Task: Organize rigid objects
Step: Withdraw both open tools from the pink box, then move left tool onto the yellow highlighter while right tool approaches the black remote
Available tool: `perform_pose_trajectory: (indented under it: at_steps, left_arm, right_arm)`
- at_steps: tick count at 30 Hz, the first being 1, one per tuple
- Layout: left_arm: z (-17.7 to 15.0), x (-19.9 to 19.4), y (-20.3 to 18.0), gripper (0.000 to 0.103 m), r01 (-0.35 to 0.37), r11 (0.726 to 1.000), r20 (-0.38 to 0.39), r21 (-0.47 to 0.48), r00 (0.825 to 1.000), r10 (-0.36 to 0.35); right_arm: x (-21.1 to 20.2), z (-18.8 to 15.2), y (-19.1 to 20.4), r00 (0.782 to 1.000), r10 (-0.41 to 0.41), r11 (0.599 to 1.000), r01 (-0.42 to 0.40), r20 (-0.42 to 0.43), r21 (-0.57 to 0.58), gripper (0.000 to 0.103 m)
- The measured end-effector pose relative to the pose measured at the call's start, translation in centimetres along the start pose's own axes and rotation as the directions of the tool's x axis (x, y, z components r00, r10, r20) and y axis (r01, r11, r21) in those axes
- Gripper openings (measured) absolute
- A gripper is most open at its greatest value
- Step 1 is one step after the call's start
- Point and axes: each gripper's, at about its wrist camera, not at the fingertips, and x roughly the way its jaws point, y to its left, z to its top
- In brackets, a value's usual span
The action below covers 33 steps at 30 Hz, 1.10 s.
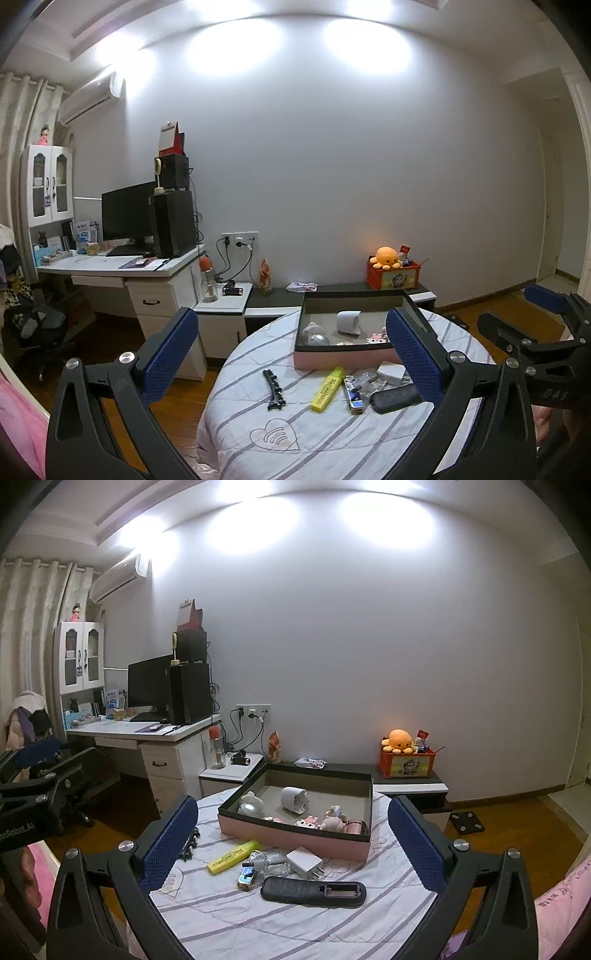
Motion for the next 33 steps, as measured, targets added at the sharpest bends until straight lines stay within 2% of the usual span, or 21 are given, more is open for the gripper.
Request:
perform_pose_trajectory:
  at_steps: [13, 21, 25, 28, 33]
  left_arm:
    - [-0.3, 0.0, 0.9, 0.103, -0.013, 1.000, 0.005, -0.015, 1.000, 0.014]
    - [-2.2, 3.2, 2.4, 0.103, 0.001, 0.999, -0.095, -0.041, 0.995, -0.004]
    - [-4.6, 6.3, 3.0, 0.103, 0.025, 0.998, -0.201, -0.051, 0.979, -0.034]
    - [-6.7, 9.0, 2.8, 0.103, 0.047, 0.998, -0.291, -0.033, 0.955, -0.054]
    - [-9.8, 12.9, 1.3, 0.103, 0.106, 0.994, -0.386, -0.007, 0.917, -0.100]
  right_arm:
    - [0.6, -0.3, 0.9, 1.000, 0.015, 1.000, -0.015, -0.017, -0.013, 0.103]
    - [2.7, -1.7, 0.2, 0.996, 0.003, 1.000, -0.003, -0.087, -0.001, 0.103]
    - [4.4, -3.0, -0.3, 0.990, 0.003, 1.000, -0.001, -0.142, 0.012, 0.103]
    - [5.8, -4.0, -0.7, 0.984, 0.011, 1.000, -0.007, -0.179, 0.027, 0.103]
    - [8.2, -5.9, -1.7, 0.968, 0.013, 0.999, -0.001, -0.250, 0.049, 0.103]
